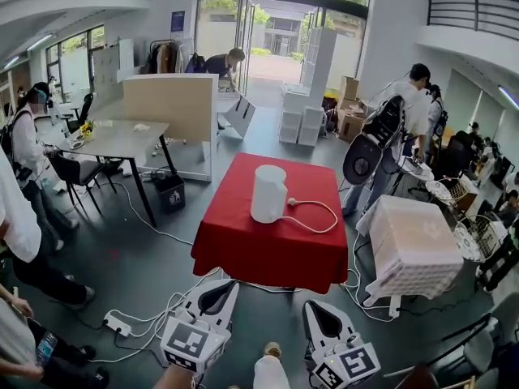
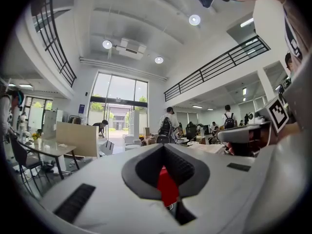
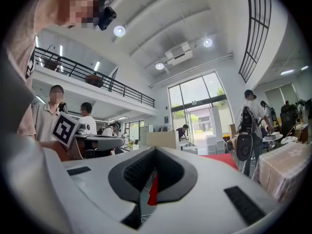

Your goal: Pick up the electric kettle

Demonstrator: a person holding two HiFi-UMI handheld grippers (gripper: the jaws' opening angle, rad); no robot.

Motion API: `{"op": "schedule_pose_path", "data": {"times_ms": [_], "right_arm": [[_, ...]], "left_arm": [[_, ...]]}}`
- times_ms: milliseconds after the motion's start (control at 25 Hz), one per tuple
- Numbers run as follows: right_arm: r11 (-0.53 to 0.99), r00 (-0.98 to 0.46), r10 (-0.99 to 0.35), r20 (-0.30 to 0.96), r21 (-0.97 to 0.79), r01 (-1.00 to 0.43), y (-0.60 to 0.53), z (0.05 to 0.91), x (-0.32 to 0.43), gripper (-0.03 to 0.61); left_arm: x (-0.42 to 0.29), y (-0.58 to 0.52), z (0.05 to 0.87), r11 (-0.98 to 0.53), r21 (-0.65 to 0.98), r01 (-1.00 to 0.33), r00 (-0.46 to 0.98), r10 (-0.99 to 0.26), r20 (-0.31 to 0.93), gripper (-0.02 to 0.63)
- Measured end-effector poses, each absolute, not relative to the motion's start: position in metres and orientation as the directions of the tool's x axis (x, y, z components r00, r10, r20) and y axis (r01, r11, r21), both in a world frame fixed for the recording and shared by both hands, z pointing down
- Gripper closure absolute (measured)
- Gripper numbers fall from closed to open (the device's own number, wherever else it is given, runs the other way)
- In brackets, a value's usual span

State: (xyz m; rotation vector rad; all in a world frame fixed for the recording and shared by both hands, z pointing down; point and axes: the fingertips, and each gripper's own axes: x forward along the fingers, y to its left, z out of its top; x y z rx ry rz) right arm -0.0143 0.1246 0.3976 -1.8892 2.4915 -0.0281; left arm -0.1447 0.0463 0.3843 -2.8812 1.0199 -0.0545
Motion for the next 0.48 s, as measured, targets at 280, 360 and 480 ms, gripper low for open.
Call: {"op": "schedule_pose_path", "data": {"times_ms": [280,360,480], "right_arm": [[0.27,-0.27,-0.963,-0.002,-0.03,-0.962,0.107,0.399,-0.008,0.569],[0.269,-0.269,-0.963,-0.007,-0.029,-0.963,0.1,0.397,-0.003,0.569],[0.268,-0.268,-0.963,-0.01,-0.028,-0.963,0.089,0.397,0.003,0.569]], "left_arm": [[-0.138,0.03,0.385,-0.776,-0.086,-0.625,0.778,-0.628,0.001,0.614],[-0.133,0.024,0.383,-0.777,-0.082,-0.625,0.779,-0.627,0.0,0.614],[-0.126,0.014,0.384,-0.78,-0.078,-0.621,0.782,-0.623,-0.003,0.614]]}}
